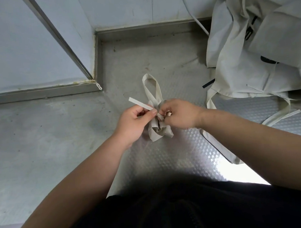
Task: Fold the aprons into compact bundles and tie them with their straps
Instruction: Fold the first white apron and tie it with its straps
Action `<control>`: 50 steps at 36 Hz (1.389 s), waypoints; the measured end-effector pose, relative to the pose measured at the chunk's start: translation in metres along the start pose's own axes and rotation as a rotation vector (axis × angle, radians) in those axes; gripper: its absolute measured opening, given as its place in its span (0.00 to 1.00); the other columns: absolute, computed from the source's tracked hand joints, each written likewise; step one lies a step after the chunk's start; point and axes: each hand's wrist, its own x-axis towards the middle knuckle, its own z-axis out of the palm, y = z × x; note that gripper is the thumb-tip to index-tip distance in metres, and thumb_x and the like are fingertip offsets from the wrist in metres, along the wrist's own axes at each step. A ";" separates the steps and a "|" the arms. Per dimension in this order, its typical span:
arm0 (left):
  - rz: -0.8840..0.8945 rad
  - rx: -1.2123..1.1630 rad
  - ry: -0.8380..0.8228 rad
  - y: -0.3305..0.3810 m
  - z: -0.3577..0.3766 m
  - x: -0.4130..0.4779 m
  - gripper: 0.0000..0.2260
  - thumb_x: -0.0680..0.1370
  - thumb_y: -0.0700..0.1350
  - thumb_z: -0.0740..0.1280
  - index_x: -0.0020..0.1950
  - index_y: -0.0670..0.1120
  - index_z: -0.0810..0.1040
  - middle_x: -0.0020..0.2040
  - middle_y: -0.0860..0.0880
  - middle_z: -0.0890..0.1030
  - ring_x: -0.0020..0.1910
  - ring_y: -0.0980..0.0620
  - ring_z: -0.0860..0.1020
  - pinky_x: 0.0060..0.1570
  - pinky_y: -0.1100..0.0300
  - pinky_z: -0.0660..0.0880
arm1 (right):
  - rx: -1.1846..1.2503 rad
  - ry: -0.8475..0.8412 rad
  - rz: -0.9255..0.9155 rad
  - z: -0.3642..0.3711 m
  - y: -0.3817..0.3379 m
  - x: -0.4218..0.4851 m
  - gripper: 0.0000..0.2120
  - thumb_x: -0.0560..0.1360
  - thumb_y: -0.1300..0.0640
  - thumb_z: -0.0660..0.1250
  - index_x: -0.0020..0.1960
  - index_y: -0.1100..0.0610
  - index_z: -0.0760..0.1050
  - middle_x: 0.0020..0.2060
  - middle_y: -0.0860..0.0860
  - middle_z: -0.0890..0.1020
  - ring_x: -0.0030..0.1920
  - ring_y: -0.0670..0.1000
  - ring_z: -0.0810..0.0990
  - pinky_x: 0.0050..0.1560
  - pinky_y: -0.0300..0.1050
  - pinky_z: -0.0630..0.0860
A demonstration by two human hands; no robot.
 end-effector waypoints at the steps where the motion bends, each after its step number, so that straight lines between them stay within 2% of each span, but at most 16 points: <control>1: -0.003 0.003 -0.001 0.001 0.000 0.000 0.06 0.75 0.38 0.68 0.41 0.48 0.81 0.39 0.49 0.82 0.41 0.55 0.78 0.48 0.60 0.75 | -0.005 0.038 -0.038 0.002 0.003 0.001 0.05 0.72 0.66 0.65 0.45 0.62 0.79 0.44 0.50 0.75 0.46 0.49 0.73 0.43 0.32 0.67; 7: -0.029 -0.026 -0.001 0.002 0.000 0.001 0.06 0.77 0.38 0.66 0.42 0.46 0.78 0.36 0.49 0.77 0.35 0.59 0.74 0.39 0.67 0.71 | -0.092 0.356 -0.294 0.017 0.021 0.002 0.10 0.68 0.68 0.67 0.46 0.63 0.84 0.38 0.55 0.80 0.38 0.45 0.74 0.46 0.18 0.63; 12: -0.029 0.001 -0.053 0.001 0.000 0.002 0.08 0.78 0.38 0.65 0.41 0.48 0.79 0.32 0.57 0.78 0.32 0.63 0.74 0.40 0.69 0.71 | -0.077 0.363 -0.342 0.019 0.025 0.002 0.11 0.66 0.68 0.64 0.43 0.64 0.84 0.37 0.57 0.79 0.40 0.47 0.74 0.46 0.18 0.64; 16: -0.016 0.021 -0.034 0.000 0.003 0.002 0.09 0.79 0.38 0.64 0.41 0.48 0.78 0.33 0.56 0.78 0.33 0.64 0.74 0.41 0.68 0.71 | 0.055 0.220 -0.130 0.014 0.011 0.001 0.08 0.72 0.70 0.62 0.46 0.66 0.80 0.43 0.51 0.73 0.45 0.48 0.73 0.44 0.25 0.65; 20: 0.006 0.046 0.004 0.000 0.005 0.002 0.08 0.79 0.39 0.64 0.41 0.49 0.78 0.34 0.55 0.78 0.33 0.63 0.75 0.39 0.68 0.72 | 0.148 0.065 0.013 0.005 0.002 0.002 0.09 0.72 0.70 0.61 0.44 0.59 0.77 0.43 0.53 0.77 0.44 0.50 0.74 0.37 0.31 0.69; 23: 0.023 0.094 0.036 -0.004 0.008 0.000 0.07 0.78 0.41 0.65 0.42 0.51 0.78 0.40 0.49 0.80 0.39 0.56 0.76 0.46 0.58 0.74 | 0.147 0.019 0.096 0.000 0.002 0.004 0.05 0.73 0.67 0.63 0.43 0.61 0.77 0.38 0.52 0.76 0.39 0.48 0.72 0.30 0.31 0.66; 25: 0.039 0.122 0.031 -0.005 0.013 -0.002 0.07 0.78 0.43 0.65 0.43 0.53 0.78 0.44 0.46 0.81 0.42 0.53 0.78 0.49 0.55 0.74 | 0.138 -0.013 0.145 -0.003 0.003 0.006 0.09 0.73 0.67 0.65 0.35 0.58 0.73 0.32 0.50 0.73 0.33 0.47 0.69 0.29 0.35 0.64; 28: 0.109 0.193 0.023 -0.002 0.019 -0.003 0.07 0.79 0.42 0.64 0.43 0.52 0.77 0.46 0.45 0.79 0.40 0.57 0.76 0.45 0.63 0.73 | 0.174 -0.100 0.187 -0.006 0.003 0.004 0.18 0.70 0.65 0.70 0.28 0.55 0.65 0.24 0.46 0.69 0.27 0.44 0.67 0.28 0.35 0.61; 30: 0.142 0.253 0.032 0.000 0.021 -0.001 0.04 0.78 0.42 0.65 0.44 0.48 0.77 0.47 0.44 0.78 0.41 0.55 0.75 0.45 0.63 0.72 | 0.156 -0.081 0.191 -0.001 0.002 0.003 0.19 0.69 0.60 0.74 0.27 0.54 0.66 0.22 0.44 0.70 0.25 0.42 0.69 0.28 0.34 0.64; 32: 0.159 0.273 0.049 0.000 0.021 0.002 0.03 0.78 0.42 0.65 0.46 0.45 0.78 0.47 0.42 0.77 0.43 0.50 0.76 0.47 0.57 0.74 | 0.085 0.013 0.154 0.005 0.003 0.002 0.19 0.70 0.54 0.74 0.28 0.54 0.66 0.25 0.47 0.71 0.28 0.44 0.69 0.30 0.36 0.64; 37: 0.230 0.354 0.119 -0.008 0.017 0.001 0.04 0.79 0.42 0.64 0.48 0.44 0.78 0.46 0.48 0.77 0.42 0.54 0.74 0.42 0.71 0.68 | 0.243 0.172 0.063 0.014 0.015 -0.007 0.14 0.73 0.55 0.71 0.32 0.54 0.71 0.27 0.44 0.70 0.27 0.41 0.67 0.28 0.30 0.63; 40: 0.256 0.364 0.140 -0.015 0.017 -0.003 0.03 0.79 0.42 0.63 0.48 0.45 0.76 0.44 0.49 0.76 0.40 0.56 0.73 0.41 0.72 0.67 | 0.271 0.195 0.052 0.017 0.018 -0.009 0.09 0.76 0.57 0.67 0.42 0.64 0.79 0.31 0.50 0.76 0.31 0.47 0.72 0.37 0.40 0.70; 42: 0.283 0.383 0.159 -0.019 0.016 -0.006 0.04 0.79 0.43 0.62 0.46 0.47 0.75 0.42 0.50 0.75 0.39 0.58 0.72 0.40 0.73 0.66 | 0.266 0.186 0.013 0.017 0.017 -0.010 0.08 0.77 0.60 0.64 0.47 0.63 0.81 0.39 0.55 0.83 0.40 0.55 0.79 0.46 0.47 0.75; 44: 0.299 0.391 0.171 -0.022 0.013 -0.010 0.04 0.78 0.47 0.60 0.45 0.50 0.73 0.41 0.51 0.74 0.39 0.58 0.72 0.40 0.71 0.66 | 0.205 0.182 -0.021 0.017 0.013 -0.012 0.10 0.77 0.63 0.62 0.52 0.60 0.82 0.45 0.56 0.84 0.47 0.54 0.81 0.52 0.46 0.74; 47: 0.278 0.381 0.180 -0.025 0.008 -0.018 0.05 0.79 0.47 0.60 0.45 0.49 0.72 0.42 0.50 0.75 0.39 0.61 0.73 0.41 0.71 0.67 | 0.061 0.176 -0.066 0.019 0.010 -0.014 0.10 0.77 0.64 0.60 0.50 0.62 0.81 0.40 0.55 0.82 0.40 0.51 0.77 0.45 0.45 0.71; 50: 0.254 0.378 0.171 -0.026 0.004 -0.028 0.04 0.80 0.42 0.61 0.46 0.46 0.73 0.41 0.51 0.75 0.38 0.65 0.73 0.40 0.74 0.67 | 0.135 0.143 -0.028 0.019 0.008 -0.015 0.09 0.77 0.62 0.62 0.48 0.61 0.81 0.37 0.52 0.81 0.36 0.46 0.75 0.43 0.41 0.71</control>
